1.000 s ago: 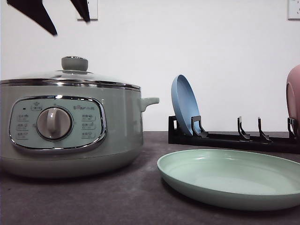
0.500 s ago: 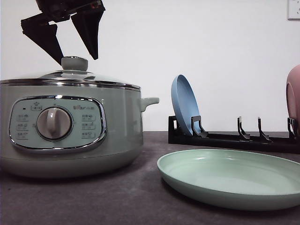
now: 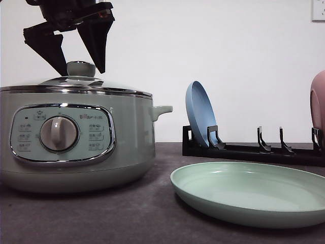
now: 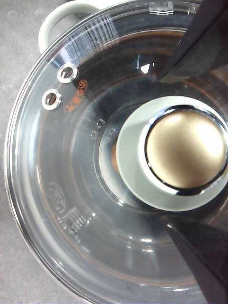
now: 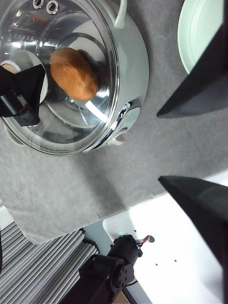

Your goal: Transfer potato from steamer to green plate

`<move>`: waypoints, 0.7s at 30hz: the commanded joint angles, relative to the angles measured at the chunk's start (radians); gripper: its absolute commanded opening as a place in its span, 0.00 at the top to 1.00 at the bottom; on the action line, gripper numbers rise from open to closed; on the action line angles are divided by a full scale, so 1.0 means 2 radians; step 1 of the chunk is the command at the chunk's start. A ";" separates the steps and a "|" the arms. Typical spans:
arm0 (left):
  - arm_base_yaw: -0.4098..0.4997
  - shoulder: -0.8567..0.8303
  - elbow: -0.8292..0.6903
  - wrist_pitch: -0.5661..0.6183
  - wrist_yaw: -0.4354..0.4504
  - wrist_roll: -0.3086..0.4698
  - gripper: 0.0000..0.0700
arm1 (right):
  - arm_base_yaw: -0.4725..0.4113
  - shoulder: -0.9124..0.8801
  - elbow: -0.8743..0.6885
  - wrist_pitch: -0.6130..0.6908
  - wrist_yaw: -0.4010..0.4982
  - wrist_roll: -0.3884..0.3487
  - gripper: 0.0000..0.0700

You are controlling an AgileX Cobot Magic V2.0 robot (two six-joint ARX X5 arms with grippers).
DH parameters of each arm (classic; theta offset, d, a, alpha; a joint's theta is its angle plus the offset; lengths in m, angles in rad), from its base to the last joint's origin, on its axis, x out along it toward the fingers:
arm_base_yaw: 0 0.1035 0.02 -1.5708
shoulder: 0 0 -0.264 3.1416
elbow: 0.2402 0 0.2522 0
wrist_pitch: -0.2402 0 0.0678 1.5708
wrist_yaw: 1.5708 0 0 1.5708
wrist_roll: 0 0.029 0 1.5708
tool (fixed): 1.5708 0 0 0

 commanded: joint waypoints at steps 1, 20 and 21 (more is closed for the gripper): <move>-0.002 0.008 0.013 0.006 -0.002 0.001 0.22 | 0.004 0.006 0.009 0.003 0.000 -0.004 0.66; -0.003 0.008 0.013 -0.006 -0.002 -0.013 0.61 | 0.004 0.006 0.009 -0.001 0.004 -0.004 0.66; -0.003 0.008 0.013 -0.007 -0.002 -0.014 0.67 | 0.004 0.006 0.009 -0.001 0.004 -0.004 0.66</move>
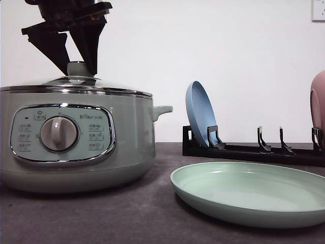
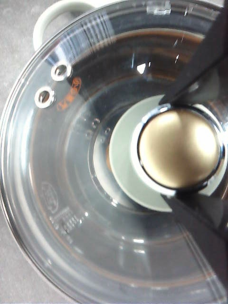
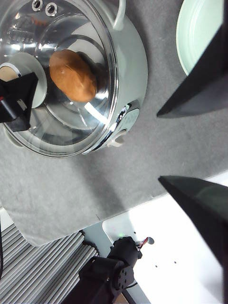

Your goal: Transfer potato from steamer to green plate

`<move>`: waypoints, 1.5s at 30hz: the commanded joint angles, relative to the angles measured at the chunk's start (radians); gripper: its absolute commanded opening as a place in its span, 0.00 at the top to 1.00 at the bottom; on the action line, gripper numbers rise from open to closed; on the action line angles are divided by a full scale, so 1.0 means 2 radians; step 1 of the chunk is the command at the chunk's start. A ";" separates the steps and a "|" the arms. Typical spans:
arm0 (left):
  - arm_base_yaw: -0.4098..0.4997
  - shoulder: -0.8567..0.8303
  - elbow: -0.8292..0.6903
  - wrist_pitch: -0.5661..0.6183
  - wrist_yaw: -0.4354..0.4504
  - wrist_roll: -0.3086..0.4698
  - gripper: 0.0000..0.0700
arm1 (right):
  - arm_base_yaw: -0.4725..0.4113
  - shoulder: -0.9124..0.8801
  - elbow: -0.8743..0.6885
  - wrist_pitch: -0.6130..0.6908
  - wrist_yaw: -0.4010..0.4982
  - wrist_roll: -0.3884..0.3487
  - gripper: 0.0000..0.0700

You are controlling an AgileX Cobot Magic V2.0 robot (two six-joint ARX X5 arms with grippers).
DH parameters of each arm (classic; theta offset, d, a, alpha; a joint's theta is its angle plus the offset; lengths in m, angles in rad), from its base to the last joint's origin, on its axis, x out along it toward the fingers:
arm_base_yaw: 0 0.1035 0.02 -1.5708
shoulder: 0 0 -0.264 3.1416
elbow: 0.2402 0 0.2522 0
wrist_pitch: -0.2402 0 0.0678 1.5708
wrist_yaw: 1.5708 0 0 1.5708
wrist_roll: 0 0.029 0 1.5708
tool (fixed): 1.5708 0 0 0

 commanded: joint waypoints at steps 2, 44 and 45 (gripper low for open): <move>-0.003 0.008 0.012 0.001 0.000 -0.004 0.77 | 0.004 0.006 0.009 0.001 0.000 -0.004 0.66; 0.142 -0.182 0.012 -0.046 -0.065 0.000 1.00 | 0.004 0.006 0.009 0.001 0.000 0.004 0.61; 0.149 -0.183 0.012 -0.050 -0.065 0.000 1.00 | 0.004 0.006 0.009 0.002 0.001 0.008 0.61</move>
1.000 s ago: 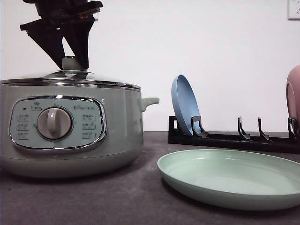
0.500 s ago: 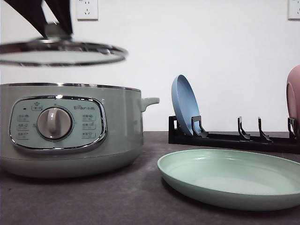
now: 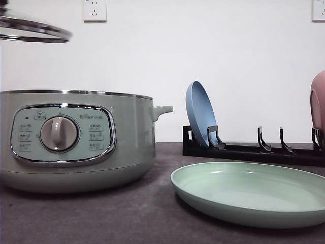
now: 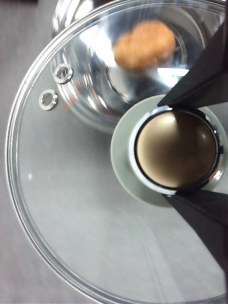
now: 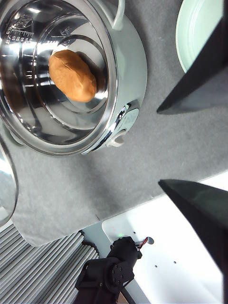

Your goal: Transfer potato from steamer to green plate

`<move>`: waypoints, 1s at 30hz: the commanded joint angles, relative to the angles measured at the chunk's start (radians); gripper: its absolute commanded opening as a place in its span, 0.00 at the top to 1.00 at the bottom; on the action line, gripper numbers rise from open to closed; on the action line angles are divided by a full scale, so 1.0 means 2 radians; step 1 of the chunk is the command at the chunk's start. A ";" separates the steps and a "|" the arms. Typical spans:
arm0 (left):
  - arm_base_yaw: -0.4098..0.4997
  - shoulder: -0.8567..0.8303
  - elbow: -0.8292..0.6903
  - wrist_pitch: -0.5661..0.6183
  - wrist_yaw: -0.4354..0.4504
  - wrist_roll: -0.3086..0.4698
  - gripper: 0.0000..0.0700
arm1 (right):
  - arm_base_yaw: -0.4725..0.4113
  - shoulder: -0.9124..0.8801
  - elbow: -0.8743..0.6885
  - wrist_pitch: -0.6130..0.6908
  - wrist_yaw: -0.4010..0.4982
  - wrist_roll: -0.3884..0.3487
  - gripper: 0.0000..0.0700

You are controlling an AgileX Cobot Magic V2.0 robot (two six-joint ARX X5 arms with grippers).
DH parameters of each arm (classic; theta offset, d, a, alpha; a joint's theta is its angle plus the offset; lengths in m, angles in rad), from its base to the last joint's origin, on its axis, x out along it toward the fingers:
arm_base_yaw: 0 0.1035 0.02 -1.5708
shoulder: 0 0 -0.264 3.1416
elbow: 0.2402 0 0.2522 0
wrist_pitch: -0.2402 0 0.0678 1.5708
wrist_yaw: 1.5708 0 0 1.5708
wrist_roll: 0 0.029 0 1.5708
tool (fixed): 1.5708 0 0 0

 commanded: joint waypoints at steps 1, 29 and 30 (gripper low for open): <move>0.008 -0.004 0.014 0.013 -0.001 0.003 1.00 | 0.004 0.006 0.009 0.002 0.000 0.008 0.60; 0.047 -0.005 0.014 0.005 -0.001 0.005 1.00 | 0.010 0.178 0.154 0.035 0.017 0.075 0.39; 0.048 -0.005 0.014 0.005 -0.001 0.005 1.00 | 0.011 0.196 0.173 0.031 0.017 0.075 0.39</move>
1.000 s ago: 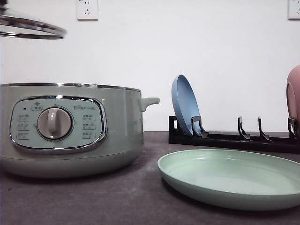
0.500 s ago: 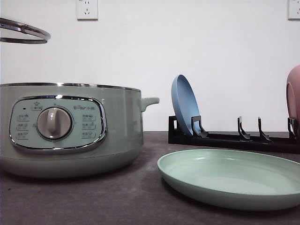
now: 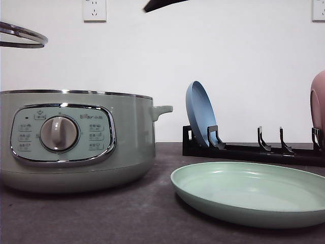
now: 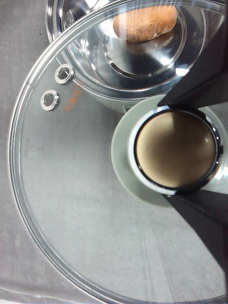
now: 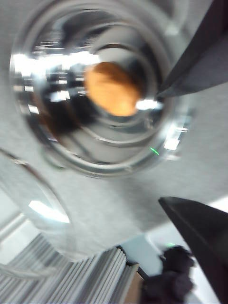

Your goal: Transfer potato from steamer to green plate

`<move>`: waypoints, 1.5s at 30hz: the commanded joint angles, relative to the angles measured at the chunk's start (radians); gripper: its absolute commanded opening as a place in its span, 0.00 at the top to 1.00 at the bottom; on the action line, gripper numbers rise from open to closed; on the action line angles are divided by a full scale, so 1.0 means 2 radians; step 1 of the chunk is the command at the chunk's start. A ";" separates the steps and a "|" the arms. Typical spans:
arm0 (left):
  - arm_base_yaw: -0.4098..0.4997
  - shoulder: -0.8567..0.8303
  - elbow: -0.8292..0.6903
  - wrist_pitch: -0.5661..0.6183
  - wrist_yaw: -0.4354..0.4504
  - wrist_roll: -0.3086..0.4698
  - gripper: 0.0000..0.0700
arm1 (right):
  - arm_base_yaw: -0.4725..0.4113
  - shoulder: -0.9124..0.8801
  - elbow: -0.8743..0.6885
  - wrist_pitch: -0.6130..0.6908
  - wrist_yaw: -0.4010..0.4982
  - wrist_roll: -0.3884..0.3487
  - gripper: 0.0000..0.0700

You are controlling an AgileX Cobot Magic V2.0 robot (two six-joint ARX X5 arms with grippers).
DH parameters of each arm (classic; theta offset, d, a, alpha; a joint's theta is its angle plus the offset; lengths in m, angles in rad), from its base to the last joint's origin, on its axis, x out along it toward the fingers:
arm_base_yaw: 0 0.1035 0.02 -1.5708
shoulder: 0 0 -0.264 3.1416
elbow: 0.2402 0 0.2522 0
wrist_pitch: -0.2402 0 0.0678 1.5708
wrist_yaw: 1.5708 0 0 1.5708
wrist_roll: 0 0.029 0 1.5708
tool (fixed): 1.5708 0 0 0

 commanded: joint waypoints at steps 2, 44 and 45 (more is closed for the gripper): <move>0.003 -0.004 0.014 0.017 -0.002 0.005 1.00 | 0.010 0.055 0.057 -0.006 0.002 0.005 0.38; 0.008 -0.004 0.014 0.015 -0.001 0.004 1.00 | 0.085 0.334 0.195 0.007 0.234 0.004 0.30; 0.008 -0.004 0.014 0.015 -0.001 0.004 1.00 | 0.085 0.334 0.195 0.007 0.234 0.004 0.30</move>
